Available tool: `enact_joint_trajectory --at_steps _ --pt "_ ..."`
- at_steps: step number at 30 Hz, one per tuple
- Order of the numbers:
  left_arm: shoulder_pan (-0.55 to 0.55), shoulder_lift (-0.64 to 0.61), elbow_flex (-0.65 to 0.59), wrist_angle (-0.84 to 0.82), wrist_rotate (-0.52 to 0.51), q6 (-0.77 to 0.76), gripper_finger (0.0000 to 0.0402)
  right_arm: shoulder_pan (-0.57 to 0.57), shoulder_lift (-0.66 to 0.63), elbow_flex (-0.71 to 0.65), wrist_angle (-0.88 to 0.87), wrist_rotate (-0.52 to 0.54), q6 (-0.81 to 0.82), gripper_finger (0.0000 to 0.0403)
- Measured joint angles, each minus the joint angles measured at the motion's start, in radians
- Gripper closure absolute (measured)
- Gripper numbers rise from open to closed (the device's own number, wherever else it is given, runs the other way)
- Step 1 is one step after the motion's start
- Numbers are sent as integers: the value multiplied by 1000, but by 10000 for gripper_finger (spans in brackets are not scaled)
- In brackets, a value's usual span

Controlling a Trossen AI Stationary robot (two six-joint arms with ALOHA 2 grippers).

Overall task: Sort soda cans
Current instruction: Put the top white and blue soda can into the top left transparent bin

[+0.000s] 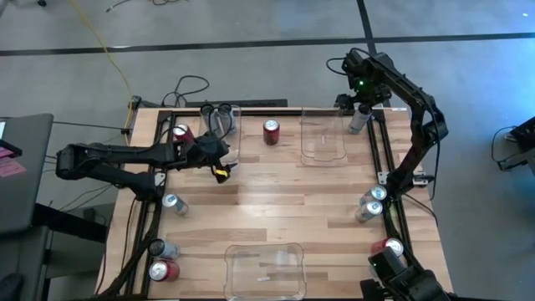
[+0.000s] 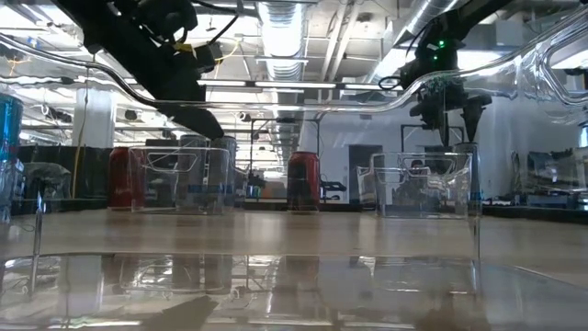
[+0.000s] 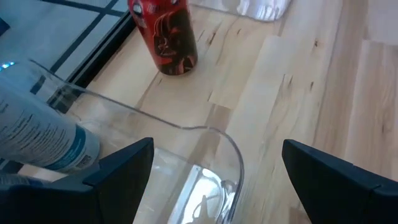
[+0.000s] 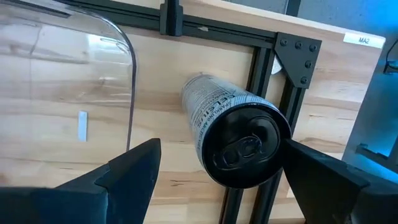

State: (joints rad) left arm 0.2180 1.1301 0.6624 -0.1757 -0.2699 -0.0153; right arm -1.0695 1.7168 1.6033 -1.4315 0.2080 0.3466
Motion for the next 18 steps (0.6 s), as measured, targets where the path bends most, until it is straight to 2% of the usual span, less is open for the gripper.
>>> enact_joint_trajectory --at_steps 6,11,14,18 --pt "0 0 0 10 -1 10 52 5 1 111 -3 -2 -41 53" --pt "0 0 0 10 -1 11 52 33 0 235 -8 -5 -272 53" --pt "0 0 0 10 -1 11 52 49 14 254 -43 -5 -400 53" --pt "0 0 0 10 -1 9 52 35 88 251 -145 -4 -397 53"
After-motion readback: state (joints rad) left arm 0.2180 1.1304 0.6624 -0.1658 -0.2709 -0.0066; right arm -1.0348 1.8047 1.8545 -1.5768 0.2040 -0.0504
